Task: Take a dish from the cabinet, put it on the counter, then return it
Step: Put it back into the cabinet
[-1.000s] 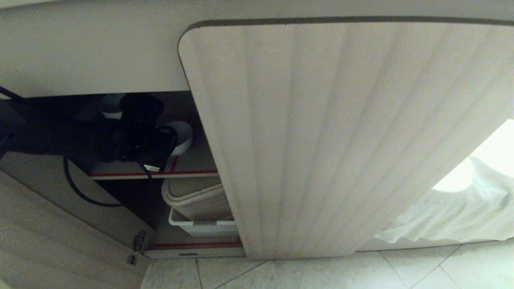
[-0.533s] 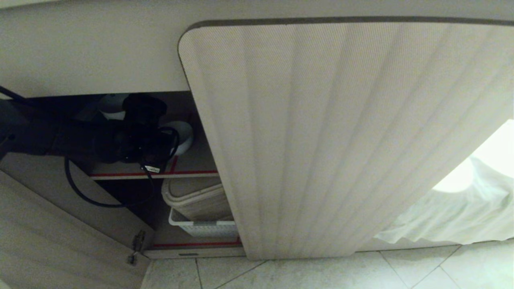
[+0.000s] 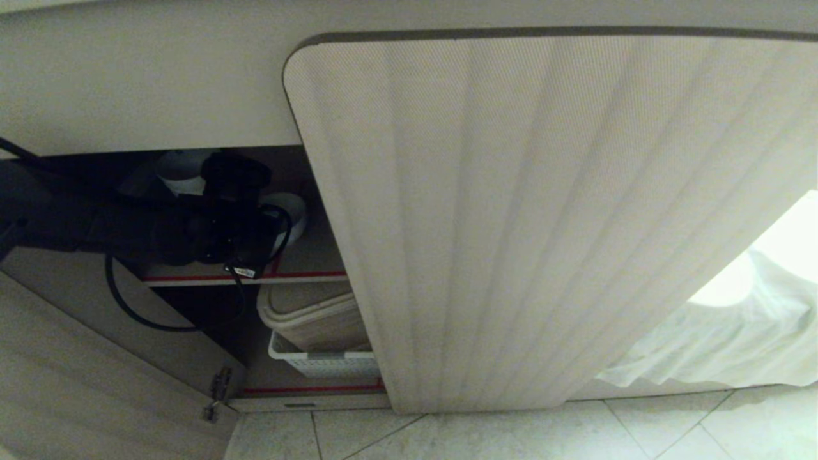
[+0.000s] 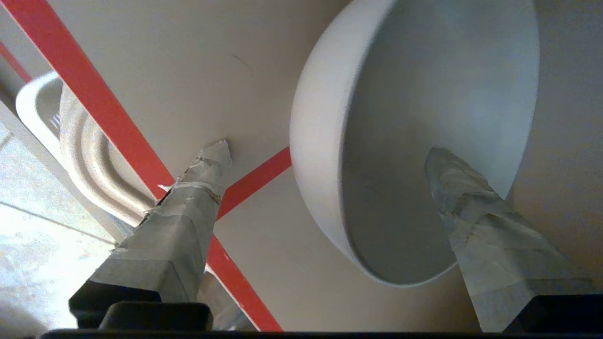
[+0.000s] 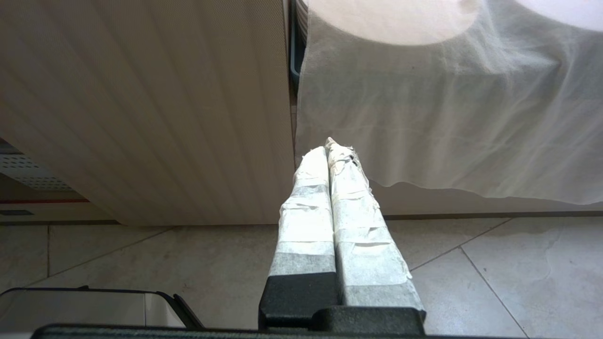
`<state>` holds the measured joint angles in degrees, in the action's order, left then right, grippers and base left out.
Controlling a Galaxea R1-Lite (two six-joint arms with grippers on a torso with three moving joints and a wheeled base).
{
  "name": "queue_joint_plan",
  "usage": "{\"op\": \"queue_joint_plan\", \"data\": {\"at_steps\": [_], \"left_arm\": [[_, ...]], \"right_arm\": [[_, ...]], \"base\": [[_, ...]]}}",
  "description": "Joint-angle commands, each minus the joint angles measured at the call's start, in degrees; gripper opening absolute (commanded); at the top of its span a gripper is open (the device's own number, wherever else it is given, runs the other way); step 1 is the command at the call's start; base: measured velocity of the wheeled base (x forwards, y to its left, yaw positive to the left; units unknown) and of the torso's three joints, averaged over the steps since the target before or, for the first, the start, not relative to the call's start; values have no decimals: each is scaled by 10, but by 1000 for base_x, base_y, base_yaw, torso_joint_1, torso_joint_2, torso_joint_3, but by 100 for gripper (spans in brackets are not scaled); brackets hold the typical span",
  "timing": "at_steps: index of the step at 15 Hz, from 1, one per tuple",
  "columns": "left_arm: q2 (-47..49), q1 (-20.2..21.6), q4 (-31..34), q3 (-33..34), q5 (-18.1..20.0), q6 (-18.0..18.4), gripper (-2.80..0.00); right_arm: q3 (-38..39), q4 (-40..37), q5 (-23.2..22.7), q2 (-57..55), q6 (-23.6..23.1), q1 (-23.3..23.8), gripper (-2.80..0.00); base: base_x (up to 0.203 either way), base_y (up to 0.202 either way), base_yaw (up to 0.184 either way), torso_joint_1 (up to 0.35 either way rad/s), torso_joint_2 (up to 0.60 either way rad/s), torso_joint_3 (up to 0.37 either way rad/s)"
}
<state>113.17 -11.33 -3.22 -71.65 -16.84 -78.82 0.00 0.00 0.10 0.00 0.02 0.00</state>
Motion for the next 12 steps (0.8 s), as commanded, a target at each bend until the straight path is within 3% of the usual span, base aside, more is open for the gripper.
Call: {"op": "queue_joint_plan", "data": {"at_steps": [1, 12], "left_arm": [[-7, -2, -3, 9, -6, 6, 0], [-38, -14, -40, 45, -41, 74, 0]], "right_arm": [[0, 0, 0, 0, 0, 0, -280], [0, 0, 0, 0, 0, 0, -280]], "base": [[0, 0, 0, 0, 0, 0], [0, 0, 0, 0, 0, 0]]}}
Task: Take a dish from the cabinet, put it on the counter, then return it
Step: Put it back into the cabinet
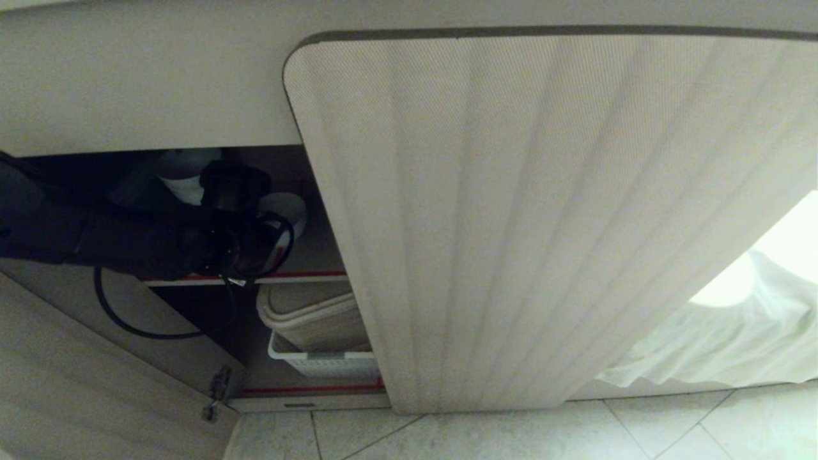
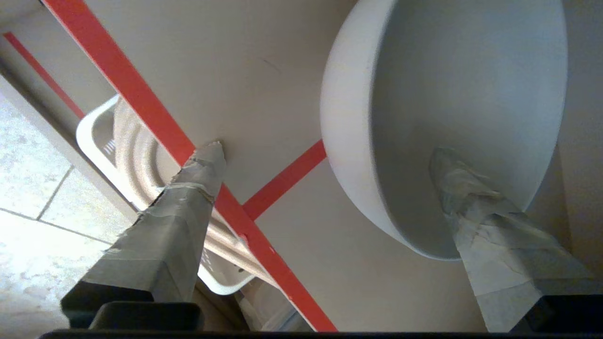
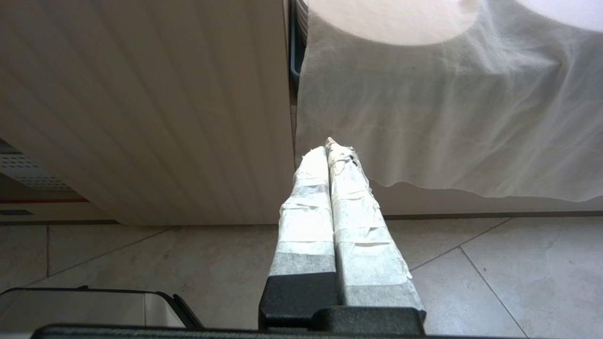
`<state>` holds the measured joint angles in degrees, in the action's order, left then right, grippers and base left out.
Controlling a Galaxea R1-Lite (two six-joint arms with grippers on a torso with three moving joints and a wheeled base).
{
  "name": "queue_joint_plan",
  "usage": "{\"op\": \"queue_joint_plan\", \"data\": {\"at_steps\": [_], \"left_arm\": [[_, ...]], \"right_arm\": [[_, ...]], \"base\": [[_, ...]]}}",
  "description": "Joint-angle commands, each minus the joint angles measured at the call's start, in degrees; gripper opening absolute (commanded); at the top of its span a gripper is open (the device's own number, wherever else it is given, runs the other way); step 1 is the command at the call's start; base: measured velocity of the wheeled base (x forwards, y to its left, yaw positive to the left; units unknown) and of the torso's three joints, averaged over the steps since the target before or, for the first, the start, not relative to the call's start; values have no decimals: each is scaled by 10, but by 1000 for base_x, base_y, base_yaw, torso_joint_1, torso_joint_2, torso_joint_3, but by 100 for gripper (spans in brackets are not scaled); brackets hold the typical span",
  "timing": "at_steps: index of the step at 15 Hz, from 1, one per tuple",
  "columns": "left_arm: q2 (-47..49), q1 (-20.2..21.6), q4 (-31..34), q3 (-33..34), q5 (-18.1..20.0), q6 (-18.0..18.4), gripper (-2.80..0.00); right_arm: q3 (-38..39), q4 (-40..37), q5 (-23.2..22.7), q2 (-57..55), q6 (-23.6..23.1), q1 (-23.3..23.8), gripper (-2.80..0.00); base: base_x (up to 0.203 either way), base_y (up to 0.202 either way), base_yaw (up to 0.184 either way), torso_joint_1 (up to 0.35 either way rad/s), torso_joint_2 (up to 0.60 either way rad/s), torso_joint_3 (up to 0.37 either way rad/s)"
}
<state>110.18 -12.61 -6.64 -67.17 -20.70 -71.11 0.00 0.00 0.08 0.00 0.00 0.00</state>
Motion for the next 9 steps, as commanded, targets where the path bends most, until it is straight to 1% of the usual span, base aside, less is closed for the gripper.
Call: {"op": "queue_joint_plan", "data": {"at_steps": [1, 4, 6, 9], "left_arm": [[-14, -8, -6, 2, -2, -1, 0], [-20, -23, -7, 9, -19, 23, 0], [-26, -26, -8, 9, -24, 33, 0], [-28, -26, -16, 8, -37, 62, 0]], "right_arm": [[0, 0, 0, 0, 0, -1, -280], [0, 0, 0, 0, 0, 0, -280], [0, 0, 0, 0, 0, 0, -280], [0, 0, 0, 0, 0, 0, -280]], "base": [[0, 0, 0, 0, 0, 0], [0, 0, 0, 0, 0, 0], [0, 0, 0, 0, 0, 0], [0, 0, 0, 0, 0, 0]]}}
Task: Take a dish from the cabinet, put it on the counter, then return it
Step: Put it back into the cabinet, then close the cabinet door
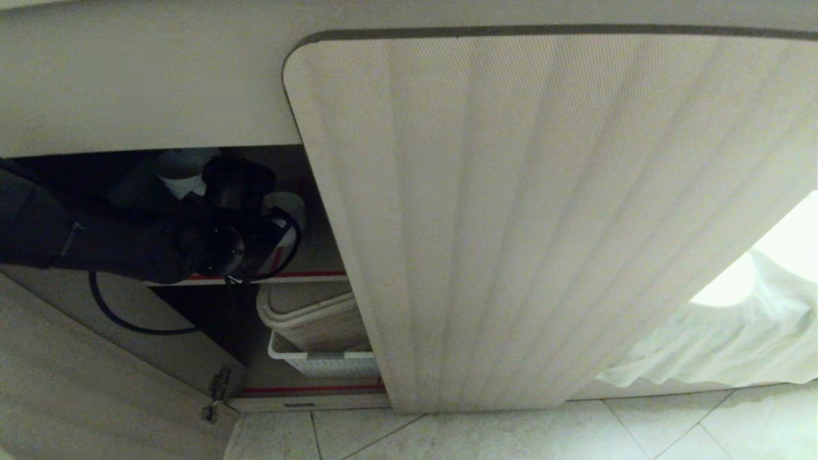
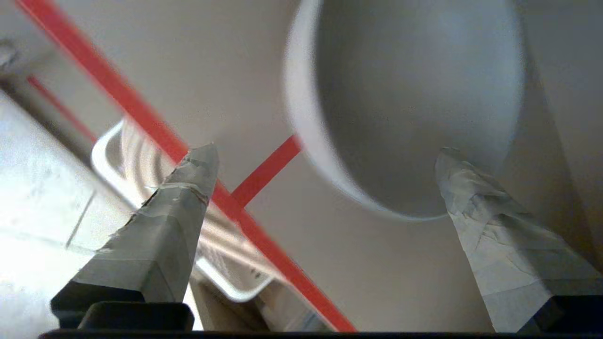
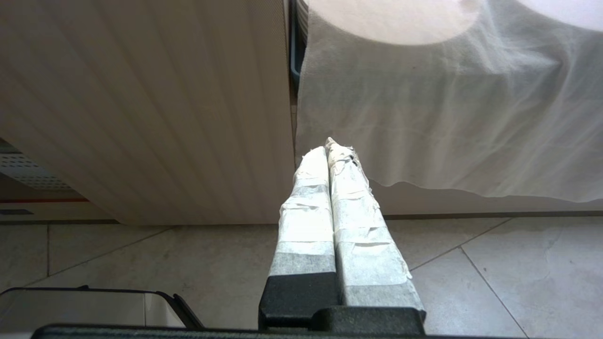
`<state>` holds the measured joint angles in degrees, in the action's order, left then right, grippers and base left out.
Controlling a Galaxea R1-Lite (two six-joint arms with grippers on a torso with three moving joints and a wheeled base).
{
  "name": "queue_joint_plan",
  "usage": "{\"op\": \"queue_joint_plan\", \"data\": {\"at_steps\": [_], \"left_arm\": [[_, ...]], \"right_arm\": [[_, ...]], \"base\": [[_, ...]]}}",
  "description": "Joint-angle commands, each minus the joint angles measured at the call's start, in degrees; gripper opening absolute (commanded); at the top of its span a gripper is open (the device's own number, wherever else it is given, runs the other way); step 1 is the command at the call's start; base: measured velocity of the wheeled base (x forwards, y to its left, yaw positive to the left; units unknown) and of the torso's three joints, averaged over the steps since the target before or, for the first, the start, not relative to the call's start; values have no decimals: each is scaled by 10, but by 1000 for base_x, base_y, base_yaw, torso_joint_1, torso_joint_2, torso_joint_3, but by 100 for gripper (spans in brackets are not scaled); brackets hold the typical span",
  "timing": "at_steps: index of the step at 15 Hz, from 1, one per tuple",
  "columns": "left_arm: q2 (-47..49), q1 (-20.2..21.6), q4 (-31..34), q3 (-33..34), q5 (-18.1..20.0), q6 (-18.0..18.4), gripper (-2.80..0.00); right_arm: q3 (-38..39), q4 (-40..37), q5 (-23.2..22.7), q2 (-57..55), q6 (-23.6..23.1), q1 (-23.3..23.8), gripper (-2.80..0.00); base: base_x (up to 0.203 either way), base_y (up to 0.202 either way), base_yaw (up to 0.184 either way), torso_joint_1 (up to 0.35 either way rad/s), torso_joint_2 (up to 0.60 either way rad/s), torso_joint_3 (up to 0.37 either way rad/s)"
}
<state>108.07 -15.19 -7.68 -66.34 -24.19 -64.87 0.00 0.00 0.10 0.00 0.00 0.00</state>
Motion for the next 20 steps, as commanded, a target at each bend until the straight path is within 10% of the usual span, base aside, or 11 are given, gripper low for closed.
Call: {"op": "queue_joint_plan", "data": {"at_steps": [1, 20], "left_arm": [[-7, 0, -25, 2, -5, 9, 0], [-89, 2, -231, 170, -24, 238, 0]], "right_arm": [[0, 0, 0, 0, 0, 0, -280], [0, 0, 0, 0, 0, 0, -280]], "base": [[0, 0, 0, 0, 0, 0], [0, 0, 0, 0, 0, 0]]}}
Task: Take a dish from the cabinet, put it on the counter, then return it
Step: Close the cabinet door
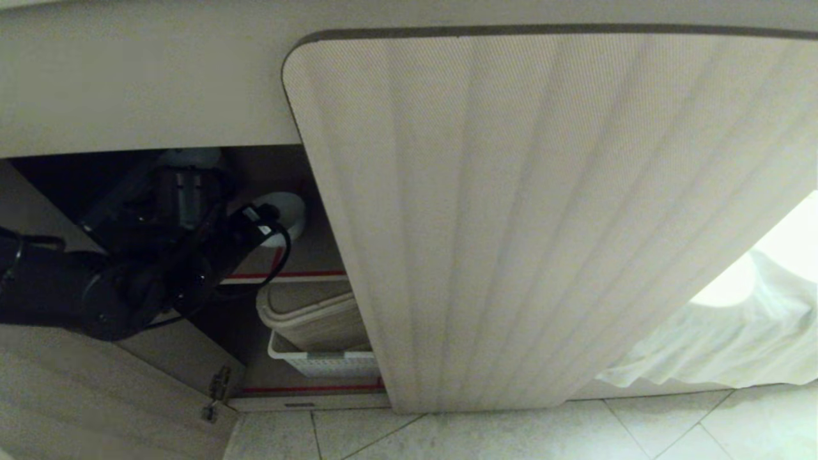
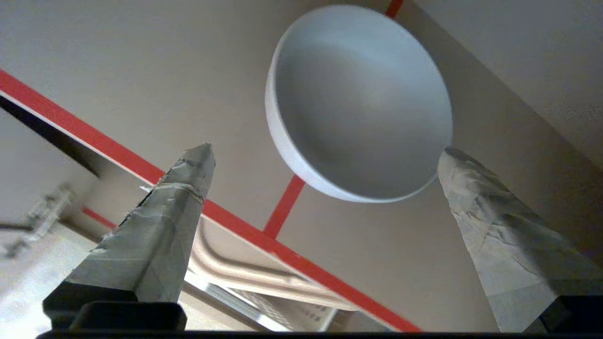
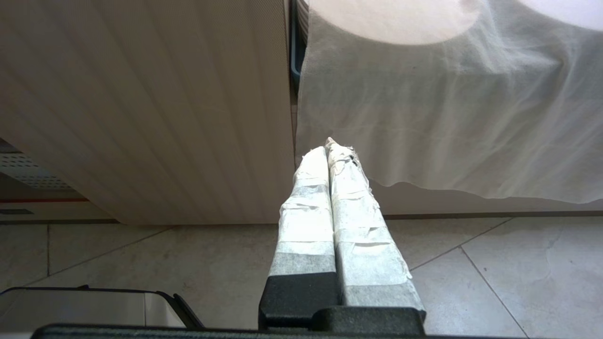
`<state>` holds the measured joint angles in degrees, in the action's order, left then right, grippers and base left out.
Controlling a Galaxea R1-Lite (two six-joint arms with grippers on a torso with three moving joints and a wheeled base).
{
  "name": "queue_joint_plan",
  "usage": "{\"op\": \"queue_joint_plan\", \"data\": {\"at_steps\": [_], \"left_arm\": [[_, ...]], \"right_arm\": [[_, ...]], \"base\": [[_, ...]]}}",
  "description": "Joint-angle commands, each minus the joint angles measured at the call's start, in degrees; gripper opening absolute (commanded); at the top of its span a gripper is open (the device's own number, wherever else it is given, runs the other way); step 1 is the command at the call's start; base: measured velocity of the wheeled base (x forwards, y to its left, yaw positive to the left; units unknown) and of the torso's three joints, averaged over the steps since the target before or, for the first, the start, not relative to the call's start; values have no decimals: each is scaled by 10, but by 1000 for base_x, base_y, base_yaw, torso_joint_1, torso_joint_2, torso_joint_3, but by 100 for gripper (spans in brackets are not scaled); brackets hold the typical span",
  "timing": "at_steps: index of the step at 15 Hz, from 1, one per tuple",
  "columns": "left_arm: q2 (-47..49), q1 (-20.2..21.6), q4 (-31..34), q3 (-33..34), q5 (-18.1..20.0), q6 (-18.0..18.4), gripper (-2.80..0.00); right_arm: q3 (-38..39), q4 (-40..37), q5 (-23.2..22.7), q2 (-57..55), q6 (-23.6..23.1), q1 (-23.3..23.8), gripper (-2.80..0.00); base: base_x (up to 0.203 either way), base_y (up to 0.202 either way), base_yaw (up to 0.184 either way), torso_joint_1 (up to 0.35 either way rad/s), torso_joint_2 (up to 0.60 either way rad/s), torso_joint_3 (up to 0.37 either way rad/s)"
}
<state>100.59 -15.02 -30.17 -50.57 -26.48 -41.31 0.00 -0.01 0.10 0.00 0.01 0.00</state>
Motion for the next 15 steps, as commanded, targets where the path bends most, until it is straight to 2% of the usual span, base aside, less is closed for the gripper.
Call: {"op": "queue_joint_plan", "data": {"at_steps": [1, 9, 10, 15], "left_arm": [[-20, 0, -13, 22, -2, 9, 0], [-72, -1, -64, 111, -3, 28, 0], [-75, -1, -81, 128, -3, 35, -280], [-85, -2, -155, 179, -4, 72, -280]], "right_arm": [[0, 0, 0, 0, 0, 0, -280], [0, 0, 0, 0, 0, 0, -280], [0, 0, 0, 0, 0, 0, -280], [0, 0, 0, 0, 0, 0, -280]], "base": [[0, 0, 0, 0, 0, 0], [0, 0, 0, 0, 0, 0], [0, 0, 0, 0, 0, 0], [0, 0, 0, 0, 0, 0]]}}
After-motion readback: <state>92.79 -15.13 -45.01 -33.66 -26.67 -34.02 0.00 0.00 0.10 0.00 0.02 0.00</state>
